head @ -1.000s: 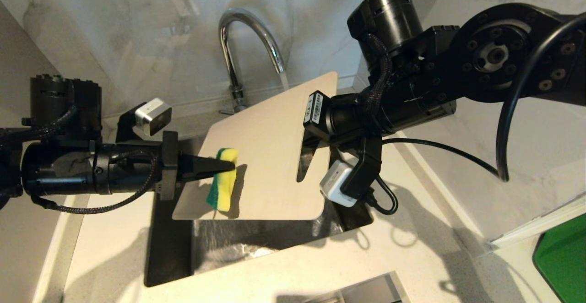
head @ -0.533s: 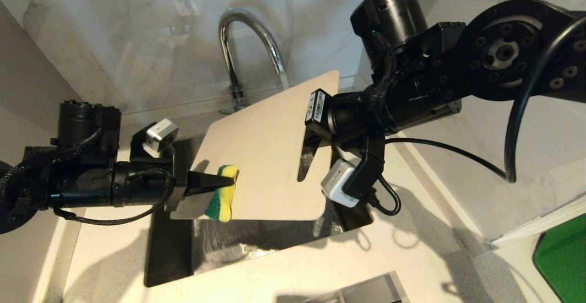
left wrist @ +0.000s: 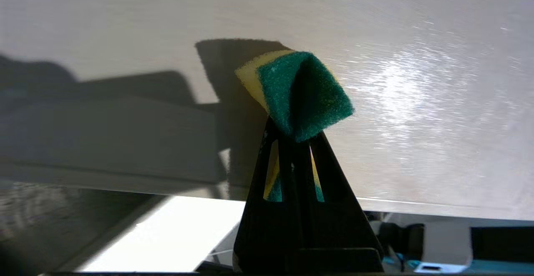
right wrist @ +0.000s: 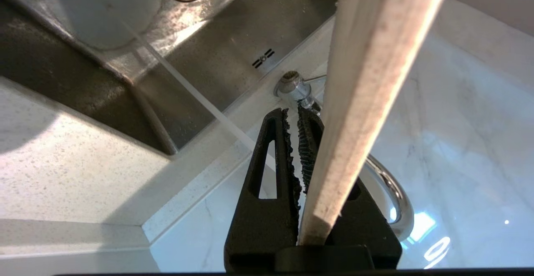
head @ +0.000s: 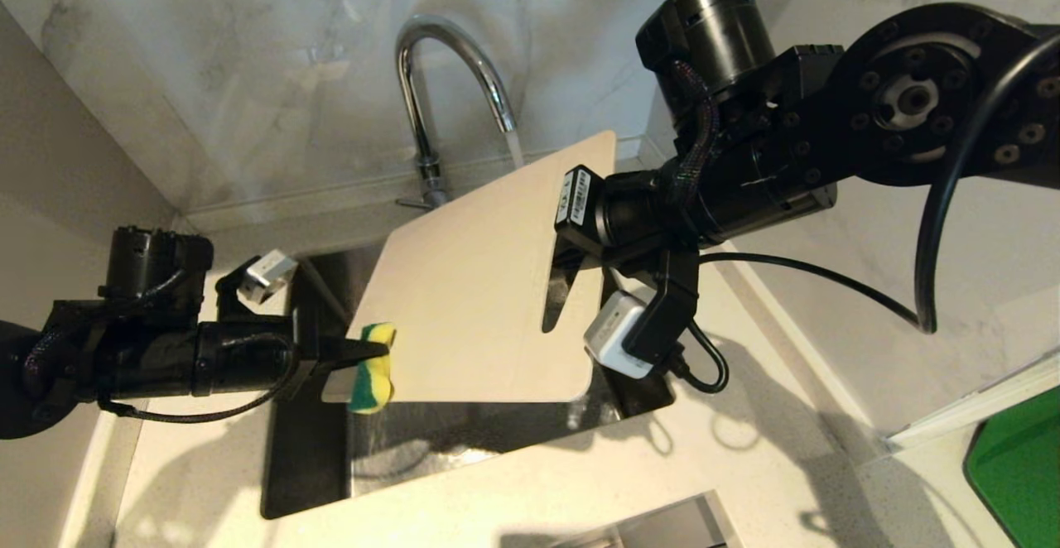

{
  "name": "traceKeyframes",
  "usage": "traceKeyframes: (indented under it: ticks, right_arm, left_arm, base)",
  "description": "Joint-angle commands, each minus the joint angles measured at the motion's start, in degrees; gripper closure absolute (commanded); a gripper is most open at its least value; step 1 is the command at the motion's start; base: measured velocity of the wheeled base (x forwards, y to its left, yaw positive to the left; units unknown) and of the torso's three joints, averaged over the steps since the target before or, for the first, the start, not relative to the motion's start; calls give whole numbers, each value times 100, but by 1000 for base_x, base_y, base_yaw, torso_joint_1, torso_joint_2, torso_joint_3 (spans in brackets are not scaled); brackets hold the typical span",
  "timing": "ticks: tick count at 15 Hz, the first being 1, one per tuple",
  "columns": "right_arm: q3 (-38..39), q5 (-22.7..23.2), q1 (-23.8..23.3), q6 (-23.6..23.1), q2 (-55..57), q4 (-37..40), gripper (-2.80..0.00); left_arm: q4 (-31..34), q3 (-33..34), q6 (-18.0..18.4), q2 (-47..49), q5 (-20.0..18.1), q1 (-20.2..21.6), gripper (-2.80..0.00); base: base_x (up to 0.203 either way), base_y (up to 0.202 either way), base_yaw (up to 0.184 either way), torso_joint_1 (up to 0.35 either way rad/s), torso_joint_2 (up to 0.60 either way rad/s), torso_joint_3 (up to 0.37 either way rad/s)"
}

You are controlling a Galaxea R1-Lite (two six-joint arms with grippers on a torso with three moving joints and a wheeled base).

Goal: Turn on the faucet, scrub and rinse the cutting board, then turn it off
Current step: Scrub the cutting board underwater

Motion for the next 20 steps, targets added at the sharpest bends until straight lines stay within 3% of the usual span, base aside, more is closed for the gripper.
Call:
traceKeyframes:
  ticks: [1, 8, 9, 12, 14, 17, 20]
  right_arm:
    - [98, 3, -28, -82, -69, 24, 0]
    - [161, 108, -116, -82, -176, 17, 0]
    - [186, 108, -116, -82, -184, 22, 0]
    - [274, 108, -134, -82, -227, 16, 0]
    - [333, 113, -151, -86, -236, 16, 0]
    - [445, 108, -159, -91, -237, 16, 0]
    - [644, 99, -160, -101, -204, -4, 0]
  left_arm:
    - [-15, 152, 151, 106, -44, 423, 0]
    - [-685, 625, 563, 628, -85, 1348, 0]
    - [-737, 643, 563, 657, -170, 1466, 0]
    - [-757, 601, 515, 477, -892, 1879, 0]
    - [-745, 470, 362, 143, -928, 1896, 0]
    - [-613, -81, -201, -402, -1003, 1895, 0]
    - [-129, -741, -713, -834, -1395, 1837, 0]
  base:
    - [0, 0, 0, 0, 0, 0]
    - [0, 0, 0, 0, 0, 0]
    - [0, 0, 0, 0, 0, 0]
    - [0, 0, 0, 0, 0, 0]
    - [0, 0, 0, 0, 0, 0]
    - [0, 0, 0, 0, 0, 0]
    - [0, 0, 0, 0, 0, 0]
